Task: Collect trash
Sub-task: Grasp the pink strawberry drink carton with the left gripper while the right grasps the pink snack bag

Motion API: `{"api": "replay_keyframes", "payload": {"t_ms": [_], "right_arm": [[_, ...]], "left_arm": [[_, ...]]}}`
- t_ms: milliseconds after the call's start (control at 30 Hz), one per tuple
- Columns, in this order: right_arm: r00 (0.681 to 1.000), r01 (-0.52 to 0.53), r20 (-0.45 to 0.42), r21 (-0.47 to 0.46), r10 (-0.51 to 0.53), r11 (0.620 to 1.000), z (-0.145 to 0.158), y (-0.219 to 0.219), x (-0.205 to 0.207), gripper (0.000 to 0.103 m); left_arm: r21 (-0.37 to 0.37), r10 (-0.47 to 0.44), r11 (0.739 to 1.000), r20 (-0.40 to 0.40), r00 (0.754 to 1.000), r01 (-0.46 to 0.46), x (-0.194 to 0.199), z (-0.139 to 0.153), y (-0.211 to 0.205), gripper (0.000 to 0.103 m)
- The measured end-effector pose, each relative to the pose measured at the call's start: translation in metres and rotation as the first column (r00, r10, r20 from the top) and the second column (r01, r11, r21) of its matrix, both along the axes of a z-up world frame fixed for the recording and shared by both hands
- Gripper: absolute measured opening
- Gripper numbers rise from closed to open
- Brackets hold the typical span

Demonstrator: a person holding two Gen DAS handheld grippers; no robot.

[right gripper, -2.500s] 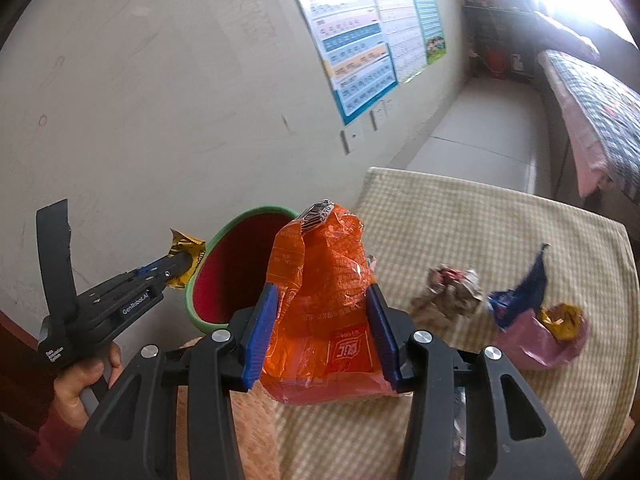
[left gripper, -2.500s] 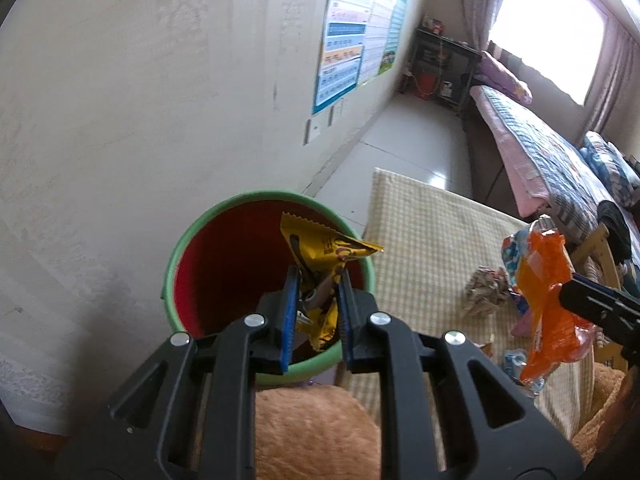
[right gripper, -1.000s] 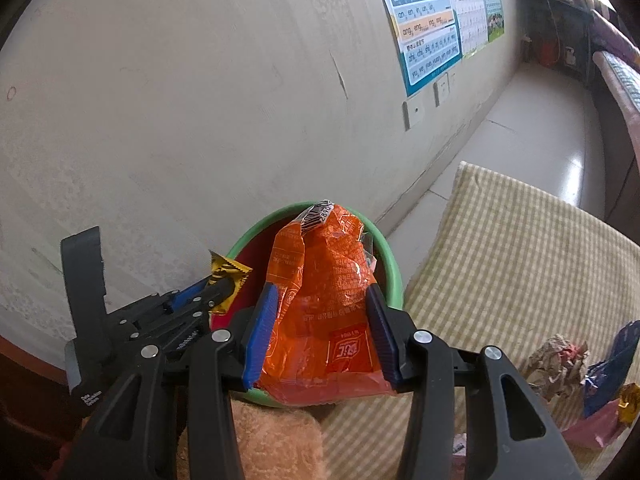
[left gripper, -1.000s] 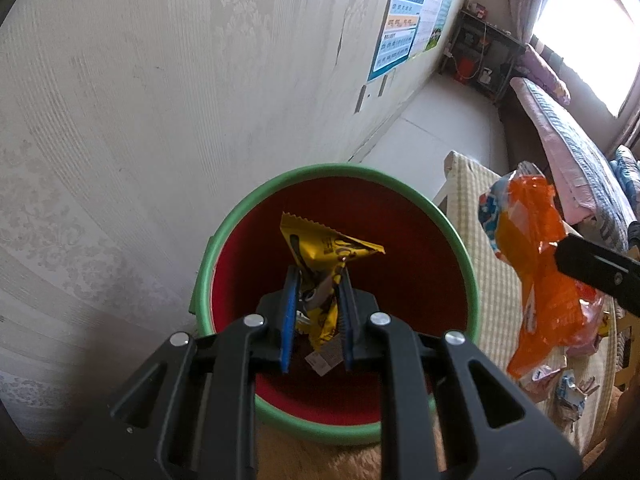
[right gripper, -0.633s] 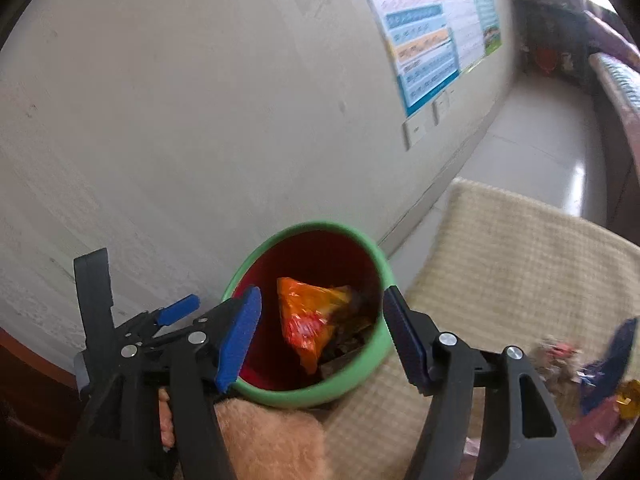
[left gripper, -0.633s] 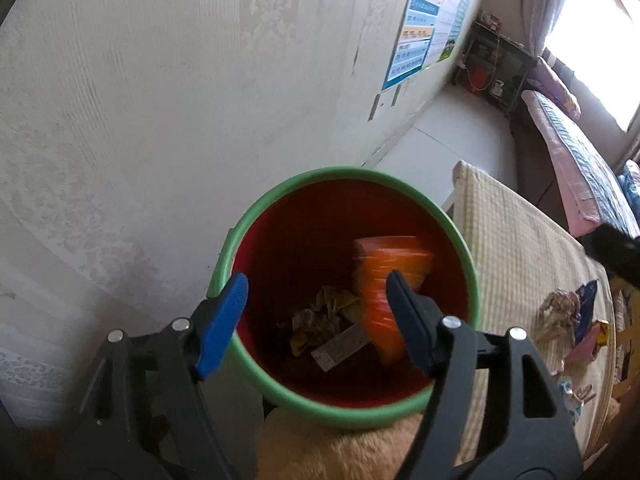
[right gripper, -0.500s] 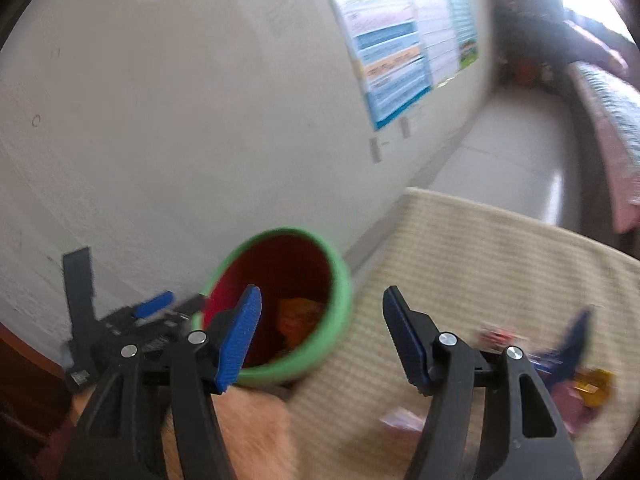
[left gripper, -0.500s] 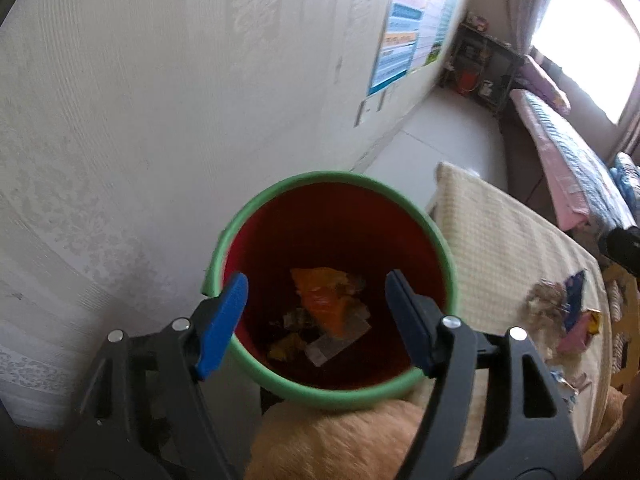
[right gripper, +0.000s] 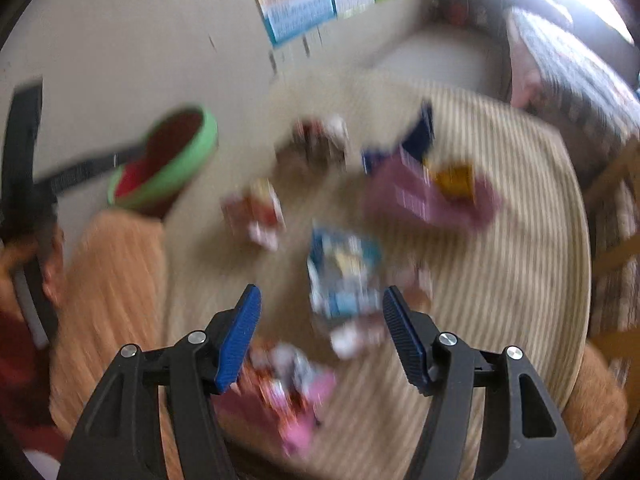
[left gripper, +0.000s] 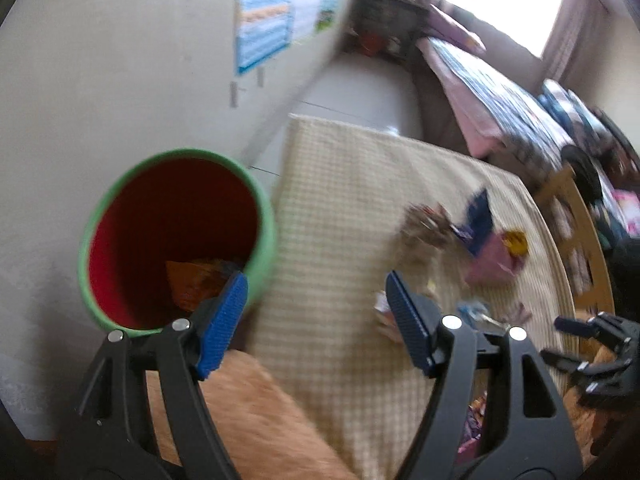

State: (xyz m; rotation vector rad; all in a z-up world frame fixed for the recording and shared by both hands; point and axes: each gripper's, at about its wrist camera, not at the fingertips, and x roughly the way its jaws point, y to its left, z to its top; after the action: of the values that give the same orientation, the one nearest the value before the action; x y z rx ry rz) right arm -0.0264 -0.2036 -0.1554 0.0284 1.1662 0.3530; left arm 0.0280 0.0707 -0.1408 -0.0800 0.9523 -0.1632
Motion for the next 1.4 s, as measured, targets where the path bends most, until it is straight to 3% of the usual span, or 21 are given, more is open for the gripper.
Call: {"api": "replay_keyframes", "payload": {"t_ms": [100,200,333,433,500,567,600,700,767,900,933,1000,1167,1367,1400], "right_arm": [[0.994,-0.048,-0.098,0.057,0.053,0.997,-0.025,-0.001,-0.021,0.064],[0.983,-0.115,-0.135,0.054,0.122,0.992,-0.037,0.010,-0.034,0.068],[0.979,-0.144,-0.137,0.072,0.153,0.987,-0.043,0.016,-0.040,0.068],[0.981,-0.136,-0.125,0.090,0.147,0.987,-0.041,0.013,-0.044,0.068],[0.983,-0.124,-0.123,0.105,0.136,0.987,-0.039,0.008,-0.044,0.068],[0.983,-0.121,-0.123,0.113,0.135,0.986,-0.036,0.002,-0.046,0.068],[0.982,-0.126,-0.125,0.117,0.141,0.985,-0.034,0.000,-0.045,0.068],[0.973,-0.174,-0.136,0.107,0.188,0.979,-0.033,-0.001,-0.039,0.070],[0.959,-0.232,-0.145,0.092,0.243,0.968,-0.034,0.005,-0.033,0.070],[0.915,-0.362,-0.158,0.083,0.371,0.929,-0.039,0.023,-0.018,0.070],[0.905,-0.386,-0.159,0.080,0.394,0.919,-0.041,0.027,-0.014,0.070],[0.886,-0.421,-0.171,0.089,0.430,0.903,-0.047,0.034,-0.008,0.072],[0.860,-0.432,-0.223,0.163,0.460,0.887,-0.063,0.043,-0.002,0.072],[0.851,-0.454,-0.231,0.125,0.471,0.882,-0.074,0.048,-0.022,0.065],[0.854,-0.454,-0.225,0.119,0.470,0.883,-0.073,0.049,-0.026,0.063]], "left_arm": [[0.002,-0.063,0.998,-0.019,0.998,0.063,0.000,-0.010,-0.024,0.068],[-0.041,-0.187,0.982,-0.100,0.977,0.184,0.010,-0.033,-0.047,0.068],[0.079,-0.255,0.961,-0.124,0.959,0.266,0.016,-0.055,-0.079,0.068],[0.076,-0.263,0.957,-0.170,0.950,0.279,0.028,-0.071,-0.094,0.066],[0.080,-0.254,0.958,-0.205,0.945,0.275,0.034,-0.080,-0.097,0.051],[0.098,-0.253,0.956,-0.199,0.947,0.276,0.034,-0.079,-0.099,0.045],[0.088,-0.255,0.957,-0.197,0.947,0.276,0.033,-0.075,-0.098,0.034],[0.084,-0.245,0.960,-0.199,0.949,0.266,0.029,-0.067,-0.092,0.020],[0.078,-0.235,0.964,-0.200,0.951,0.255,0.025,-0.063,-0.086,0.017],[0.060,-0.224,0.968,-0.219,0.950,0.242,0.019,-0.066,-0.078,0.020],[0.057,-0.224,0.968,-0.224,0.948,0.243,0.018,-0.067,-0.076,0.024],[0.058,-0.221,0.969,-0.216,0.951,0.239,0.018,-0.068,-0.075,0.043],[0.049,-0.223,0.971,-0.182,0.958,0.235,0.022,-0.061,-0.071,0.056],[0.045,-0.229,0.969,-0.210,0.951,0.243,0.038,-0.075,-0.079,0.056],[0.049,-0.229,0.968,-0.223,0.947,0.246,0.040,-0.081,-0.080,0.052]]}}
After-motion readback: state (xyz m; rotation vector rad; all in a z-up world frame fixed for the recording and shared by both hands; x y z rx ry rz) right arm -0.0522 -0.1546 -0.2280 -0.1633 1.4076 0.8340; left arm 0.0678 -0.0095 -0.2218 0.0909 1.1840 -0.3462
